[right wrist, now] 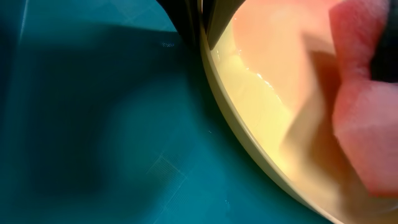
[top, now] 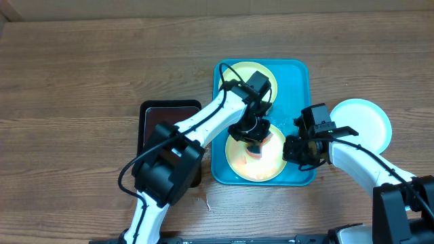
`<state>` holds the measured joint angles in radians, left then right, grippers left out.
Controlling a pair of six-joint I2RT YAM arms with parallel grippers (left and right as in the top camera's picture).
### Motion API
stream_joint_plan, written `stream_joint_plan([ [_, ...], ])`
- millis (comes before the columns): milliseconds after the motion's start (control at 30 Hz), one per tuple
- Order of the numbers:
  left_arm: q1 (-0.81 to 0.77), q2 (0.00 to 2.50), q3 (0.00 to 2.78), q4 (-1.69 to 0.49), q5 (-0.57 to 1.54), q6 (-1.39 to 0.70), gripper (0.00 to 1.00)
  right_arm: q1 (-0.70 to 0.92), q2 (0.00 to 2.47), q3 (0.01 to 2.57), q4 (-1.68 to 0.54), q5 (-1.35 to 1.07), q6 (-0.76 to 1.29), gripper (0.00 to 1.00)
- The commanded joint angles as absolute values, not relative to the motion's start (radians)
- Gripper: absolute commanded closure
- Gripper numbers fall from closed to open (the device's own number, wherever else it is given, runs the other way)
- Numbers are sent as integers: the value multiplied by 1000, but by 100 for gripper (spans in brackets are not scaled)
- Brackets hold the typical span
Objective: Clean dirty plates on tray and stack at the side
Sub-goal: 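Scrub the lower yellow plate with the sponge while right gripper holds it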
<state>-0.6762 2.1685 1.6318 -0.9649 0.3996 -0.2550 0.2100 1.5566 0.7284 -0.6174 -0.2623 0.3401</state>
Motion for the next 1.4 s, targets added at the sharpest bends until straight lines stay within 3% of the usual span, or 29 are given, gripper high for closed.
stream_joint_plan([
  [0, -684, 2227, 1649, -1003, 546, -322, 96, 214, 1566, 708, -634, -226, 344, 96],
  [100, -681, 2236, 1649, -1083, 476, -322, 96, 214, 1566, 708, -635, -226, 344, 96],
  [267, -676, 2236, 1650, -1195, 176, -321, 96, 214, 1566, 708, -633, -226, 344, 96],
  [367, -676, 2236, 1650, -1196, 13, -321, 96, 214, 1566, 708, -632, -226, 344, 96],
  [633, -672, 2236, 1651, -1112, -138, -319, 96, 214, 1566, 708, -633, -226, 344, 96],
  [833, -666, 2236, 1662, -1092, 20, -318, 96, 214, 1566, 708, -633, -226, 345, 96],
  [1167, -623, 2237, 1676, -981, 501, -319, 96, 214, 1566, 708, -633, -226, 352, 96],
  [1367, -693, 2237, 1676, -899, 522, -353, 96, 214, 1566, 708, -634, -226, 352, 96],
])
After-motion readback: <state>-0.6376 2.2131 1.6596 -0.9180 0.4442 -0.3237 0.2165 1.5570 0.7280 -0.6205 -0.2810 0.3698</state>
